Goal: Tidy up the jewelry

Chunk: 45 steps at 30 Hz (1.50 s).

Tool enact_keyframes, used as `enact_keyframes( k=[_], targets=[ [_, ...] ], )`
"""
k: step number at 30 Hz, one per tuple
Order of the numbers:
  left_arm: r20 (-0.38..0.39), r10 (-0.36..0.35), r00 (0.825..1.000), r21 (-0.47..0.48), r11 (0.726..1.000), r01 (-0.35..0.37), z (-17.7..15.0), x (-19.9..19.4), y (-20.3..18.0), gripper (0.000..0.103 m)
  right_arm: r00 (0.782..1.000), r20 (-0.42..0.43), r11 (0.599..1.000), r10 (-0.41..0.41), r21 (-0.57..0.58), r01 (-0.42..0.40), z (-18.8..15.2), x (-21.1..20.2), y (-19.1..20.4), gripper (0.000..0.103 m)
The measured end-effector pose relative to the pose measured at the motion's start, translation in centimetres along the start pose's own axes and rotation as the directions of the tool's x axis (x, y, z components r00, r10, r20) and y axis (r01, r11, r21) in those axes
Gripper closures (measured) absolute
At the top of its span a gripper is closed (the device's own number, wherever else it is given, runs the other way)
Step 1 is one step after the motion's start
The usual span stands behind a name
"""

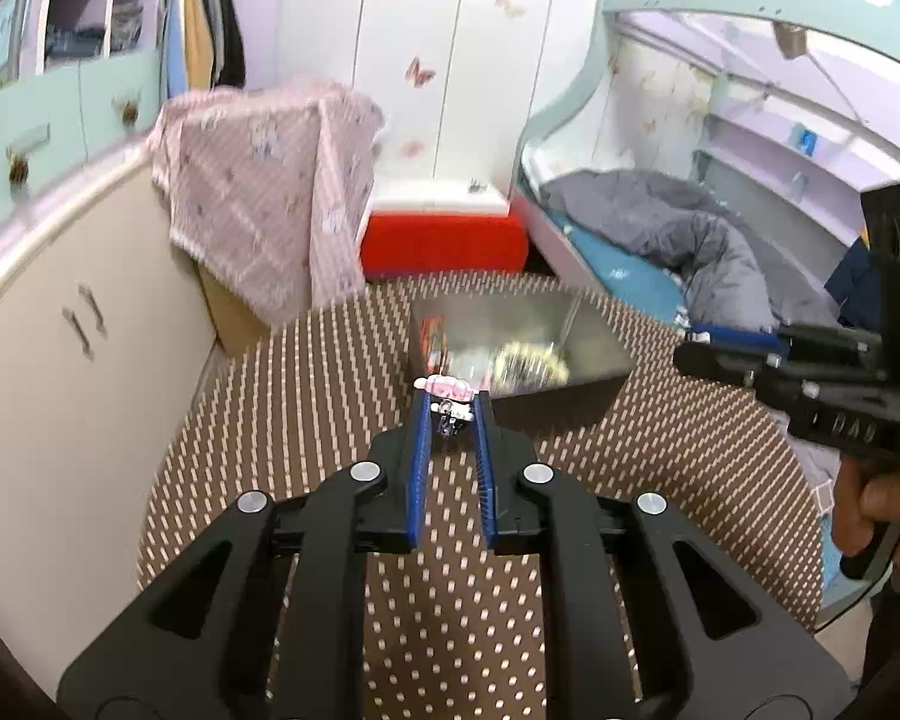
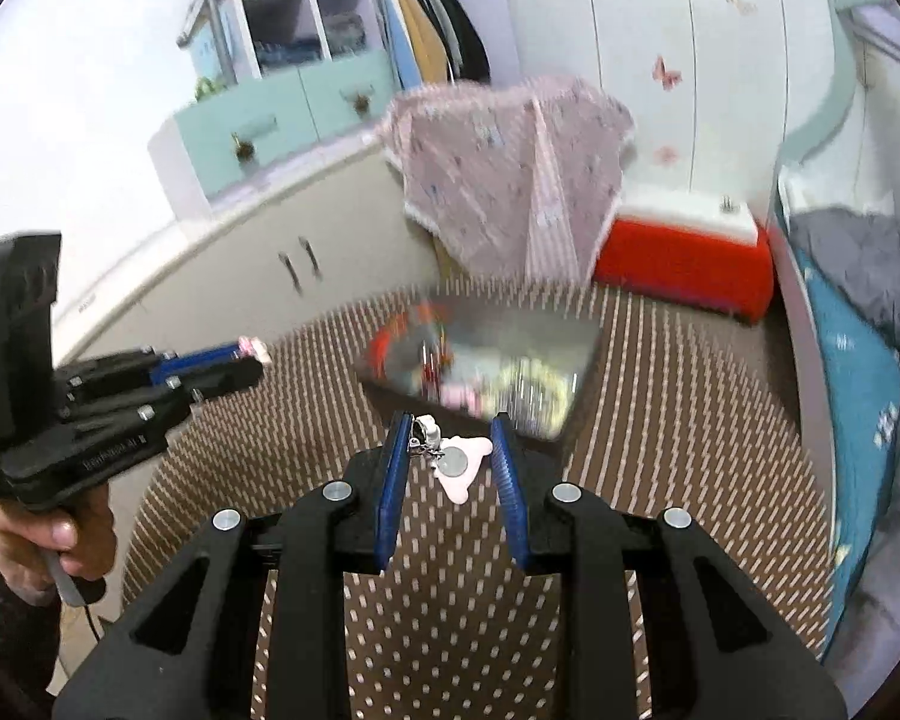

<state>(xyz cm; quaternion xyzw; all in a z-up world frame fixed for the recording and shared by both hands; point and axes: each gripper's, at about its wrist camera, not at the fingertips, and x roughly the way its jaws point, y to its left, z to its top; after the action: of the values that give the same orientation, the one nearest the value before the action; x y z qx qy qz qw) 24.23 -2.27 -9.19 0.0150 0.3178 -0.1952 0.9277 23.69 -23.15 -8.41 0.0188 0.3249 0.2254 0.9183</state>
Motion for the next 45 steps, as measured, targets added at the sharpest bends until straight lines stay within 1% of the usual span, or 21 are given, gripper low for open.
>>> enact_keyframes(
  k=[3,7,10,12,17,22,30,33,34,35,36,37,38,39,42,45],
  targets=[
    [0.056,-0.007,0.998,0.034,0.999,0.005,2.2,-1.2,-0.5,0.089,0.998,0.062,1.0,-0.008,-0.029,0.01,2.8,-1.8,0.2,0.078],
    [0.105,-0.027,0.994,0.058,0.998,0.021,4.8,-2.0,-1.1,0.089,0.993,0.121,0.999,-0.008,-0.049,0.014,6.0,-3.1,-0.2,0.078],
    [0.133,-0.045,0.99,0.076,0.997,0.035,6.6,-2.2,-1.6,0.089,0.991,0.131,0.999,0.0,-0.041,0.006,7.6,-3.2,-0.8,0.078],
    [0.136,-0.057,0.989,0.08,0.996,0.047,7.2,-2.0,-1.7,0.089,0.991,0.135,1.0,0.0,-0.03,0.004,8.1,-3.1,-1.2,0.078],
    [0.095,-0.095,0.991,0.07,0.994,0.088,8.5,0.2,-2.2,0.089,0.994,0.114,1.0,-0.001,0.005,0.0,8.5,-1.5,-2.2,0.078],
    [0.047,-0.103,0.994,0.075,0.992,0.1,8.5,2.5,-2.8,0.089,0.998,0.065,0.999,-0.011,0.049,0.008,8.6,1.0,-3.4,0.078],
    [-0.007,-0.11,0.994,0.055,0.992,0.11,8.4,4.9,-2.1,0.089,1.0,0.002,0.994,0.008,0.111,-0.008,8.2,3.9,-4.7,0.078],
    [-0.056,-0.112,0.992,0.053,0.992,0.115,8.1,6.4,-2.1,0.088,1.0,-0.025,0.991,0.018,0.133,-0.014,8.0,5.0,-5.1,0.076],
    [-0.089,-0.101,0.991,0.052,0.993,0.106,7.8,7.3,-2.0,0.088,0.999,-0.036,0.99,0.019,0.143,-0.013,7.9,5.4,-5.3,0.072],
    [-0.105,-0.078,0.991,0.053,0.995,0.083,7.5,7.8,-1.9,0.084,0.999,-0.043,0.987,0.018,0.158,-0.011,7.7,5.5,-5.5,0.067],
    [-0.115,-0.054,0.992,0.054,0.997,0.061,7.4,8.1,-1.7,0.055,0.999,-0.043,0.986,0.019,0.168,-0.011,7.7,5.6,-5.7,0.049],
    [-0.115,-0.042,0.992,0.049,0.998,0.048,7.3,8.2,-1.6,0.031,0.999,-0.035,0.984,0.016,0.18,-0.009,7.5,5.5,-5.9,0.031],
    [-0.085,-0.027,0.996,0.03,0.999,0.029,7.2,7.9,-1.1,0.008,1.0,-0.025,0.982,0.013,0.189,-0.008,7.4,5.2,-6.1,0.027],
    [-0.052,-0.019,0.998,0.013,1.0,0.019,7.1,7.4,-0.8,0.008,1.0,-0.018,0.98,0.014,0.198,-0.01,7.3,4.9,-6.3,0.024],
    [-0.044,0.005,0.999,-0.014,1.0,-0.006,7.2,6.7,0.0,0.008,1.0,0.003,0.975,0.001,0.22,-0.002,7.3,4.3,-6.6,0.01],
    [-0.013,0.041,0.999,-0.03,0.999,-0.041,7.2,5.4,0.5,0.008,1.0,0.021,0.975,-0.015,0.224,0.01,7.4,3.5,-6.6,0.008]
  ],
)
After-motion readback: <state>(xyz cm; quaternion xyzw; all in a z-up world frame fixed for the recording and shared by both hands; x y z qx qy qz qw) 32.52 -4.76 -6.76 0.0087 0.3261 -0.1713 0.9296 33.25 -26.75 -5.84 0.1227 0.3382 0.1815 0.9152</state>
